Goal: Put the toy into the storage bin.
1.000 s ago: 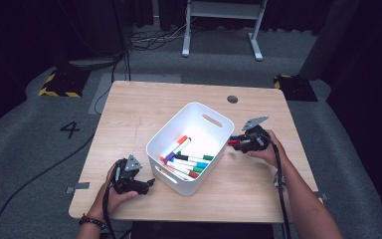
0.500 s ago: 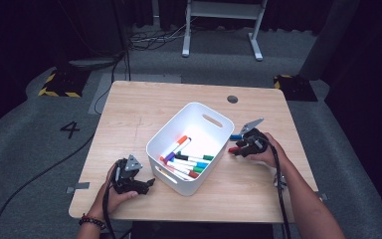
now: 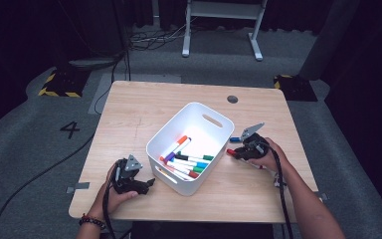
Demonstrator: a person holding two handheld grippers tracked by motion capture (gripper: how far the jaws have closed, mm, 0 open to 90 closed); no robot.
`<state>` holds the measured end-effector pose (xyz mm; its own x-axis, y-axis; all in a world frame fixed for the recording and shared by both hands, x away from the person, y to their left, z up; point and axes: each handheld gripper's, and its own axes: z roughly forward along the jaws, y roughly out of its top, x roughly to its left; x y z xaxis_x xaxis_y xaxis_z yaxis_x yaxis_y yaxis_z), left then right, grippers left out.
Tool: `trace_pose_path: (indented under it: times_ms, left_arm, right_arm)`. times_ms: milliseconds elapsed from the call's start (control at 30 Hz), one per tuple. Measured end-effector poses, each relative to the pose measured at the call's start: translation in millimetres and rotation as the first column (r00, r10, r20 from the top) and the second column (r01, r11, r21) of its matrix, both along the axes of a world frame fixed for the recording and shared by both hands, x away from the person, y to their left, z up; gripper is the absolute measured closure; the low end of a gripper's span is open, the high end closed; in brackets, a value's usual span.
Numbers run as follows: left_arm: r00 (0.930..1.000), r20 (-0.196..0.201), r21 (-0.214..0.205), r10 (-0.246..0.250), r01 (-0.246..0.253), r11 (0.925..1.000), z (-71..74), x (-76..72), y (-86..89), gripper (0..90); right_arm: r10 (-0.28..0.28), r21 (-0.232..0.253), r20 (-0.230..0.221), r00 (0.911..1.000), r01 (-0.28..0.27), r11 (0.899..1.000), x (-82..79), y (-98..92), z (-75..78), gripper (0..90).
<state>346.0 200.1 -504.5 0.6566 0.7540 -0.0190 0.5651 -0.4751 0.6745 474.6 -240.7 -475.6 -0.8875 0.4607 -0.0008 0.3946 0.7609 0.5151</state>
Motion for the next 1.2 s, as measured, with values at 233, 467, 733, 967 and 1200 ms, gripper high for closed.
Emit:
trace_pose_path:
  times_ms: [233, 467, 733, 967, 1200]
  left_arm:
    - [1.0, 0.001, 0.0, 0.0, 0.0, 1.0, 0.0, 0.0, 0.0, 10.3]
    - [1.0, 0.0, 0.0, 0.0, 0.0, 1.0, 0.0, 0.0, 0.0, 10.3]
    - [1.0, 0.0, 0.0, 0.0, 0.0, 1.0, 0.0, 0.1, 0.0, 10.3]
    - [1.0, 0.0, 0.0, 0.0, 0.0, 1.0, 0.0, 0.1, 0.0, 10.3]
    - [1.0, 0.0, 0.0, 0.0, 0.0, 1.0, 0.0, 0.1, 0.1, 10.3]
  right_arm:
    - [-0.009, 0.034, 0.023, 0.9997, 0.008, 0.999, -12.4, -5.4, 8.2, 74.5]
    - [-0.049, 0.209, 0.078, 0.9958, 0.031, 0.977, -32.4, -27.5, 34.6, 74.5]
    - [-0.055, 0.345, 0.163, 0.9851, -0.005, 0.939, -56.0, -36.2, 79.9, 74.6]
    - [-0.024, 0.385, 0.222, 0.9748, -0.065, 0.92, -71.7, -22.6, 119.4, 74.6]
    - [0.001, 0.385, 0.26, 0.9656, -0.105, 0.917, -79.9, -2.8, 145.4, 74.6]
